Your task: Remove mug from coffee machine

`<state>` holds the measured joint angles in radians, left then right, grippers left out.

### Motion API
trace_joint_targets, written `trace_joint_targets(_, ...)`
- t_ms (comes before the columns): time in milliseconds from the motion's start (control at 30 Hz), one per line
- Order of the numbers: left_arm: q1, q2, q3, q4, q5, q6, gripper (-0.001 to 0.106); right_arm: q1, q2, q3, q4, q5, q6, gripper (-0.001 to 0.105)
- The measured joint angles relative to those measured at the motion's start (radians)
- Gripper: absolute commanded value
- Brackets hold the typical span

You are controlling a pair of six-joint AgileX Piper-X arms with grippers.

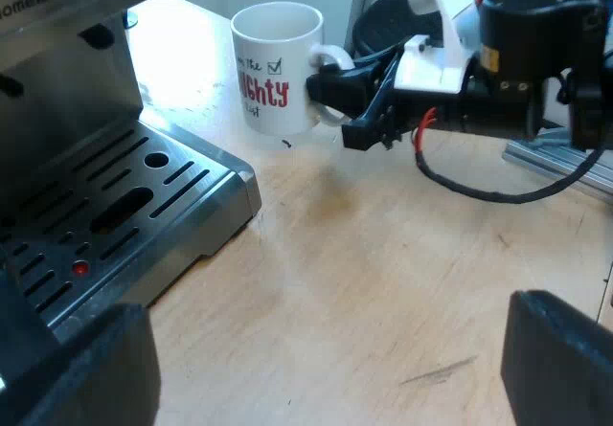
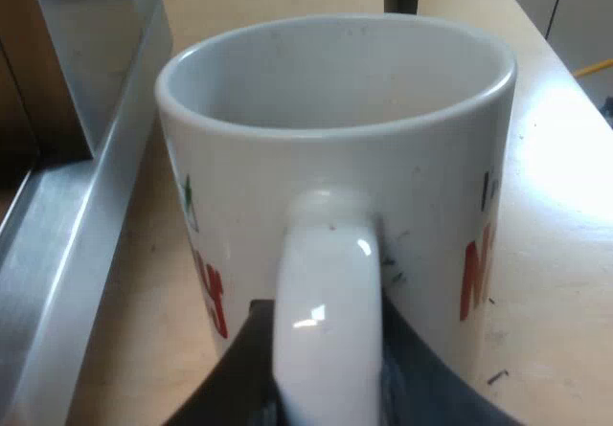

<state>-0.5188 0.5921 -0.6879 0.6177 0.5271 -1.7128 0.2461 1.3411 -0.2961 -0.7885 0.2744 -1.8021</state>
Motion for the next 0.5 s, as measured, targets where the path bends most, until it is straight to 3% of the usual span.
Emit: trace_joint_targets(500,-0.001,0.0,0.0,0.0,0.0,0.0,0.087,0.0,0.239,-0.022,-0.221,0.0,0.0,0.0)
